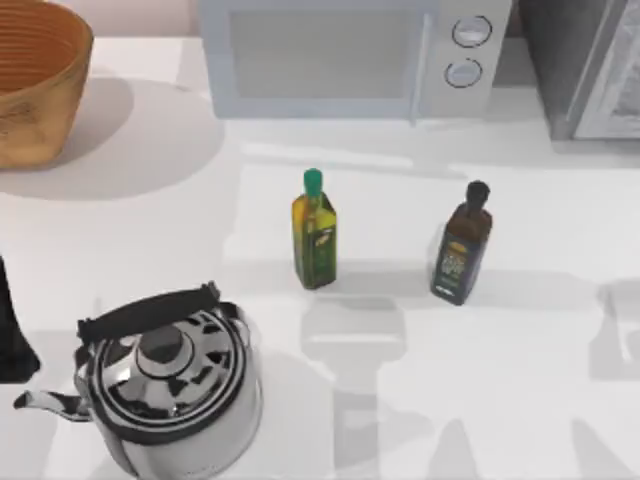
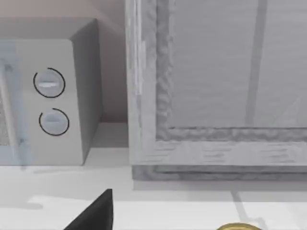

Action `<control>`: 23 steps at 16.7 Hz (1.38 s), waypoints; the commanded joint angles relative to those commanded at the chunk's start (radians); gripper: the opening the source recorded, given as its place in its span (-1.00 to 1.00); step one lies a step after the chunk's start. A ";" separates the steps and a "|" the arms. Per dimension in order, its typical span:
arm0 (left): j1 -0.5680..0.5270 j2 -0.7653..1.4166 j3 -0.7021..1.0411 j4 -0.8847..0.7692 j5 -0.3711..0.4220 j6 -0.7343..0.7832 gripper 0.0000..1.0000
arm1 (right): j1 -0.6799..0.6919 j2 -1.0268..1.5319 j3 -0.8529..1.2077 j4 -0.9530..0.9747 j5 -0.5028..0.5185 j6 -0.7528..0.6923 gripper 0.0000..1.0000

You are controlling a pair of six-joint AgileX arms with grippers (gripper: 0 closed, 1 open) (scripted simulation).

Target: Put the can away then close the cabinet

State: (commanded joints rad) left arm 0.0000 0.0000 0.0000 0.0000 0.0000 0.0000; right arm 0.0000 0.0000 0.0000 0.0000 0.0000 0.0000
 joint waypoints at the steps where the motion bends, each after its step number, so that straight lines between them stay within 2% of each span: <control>1: 0.000 0.000 0.000 0.000 0.000 0.000 1.00 | 0.000 0.000 0.000 0.000 0.000 0.000 1.00; 5: 0.000 0.000 0.000 0.000 0.000 0.000 1.00 | -0.011 0.059 -0.002 0.045 0.002 -0.007 1.00; 9: 0.000 0.000 0.000 0.000 0.000 0.000 1.00 | -0.041 0.259 -0.004 0.205 -0.001 -0.024 1.00; 23: 0.000 0.000 0.000 0.000 0.000 0.000 1.00 | -0.138 1.414 0.026 1.211 -0.099 -0.034 1.00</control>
State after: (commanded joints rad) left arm 0.0000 0.0000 0.0000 0.0000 0.0000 0.0000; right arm -0.1383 1.4140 0.0263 1.2108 -0.0991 -0.0345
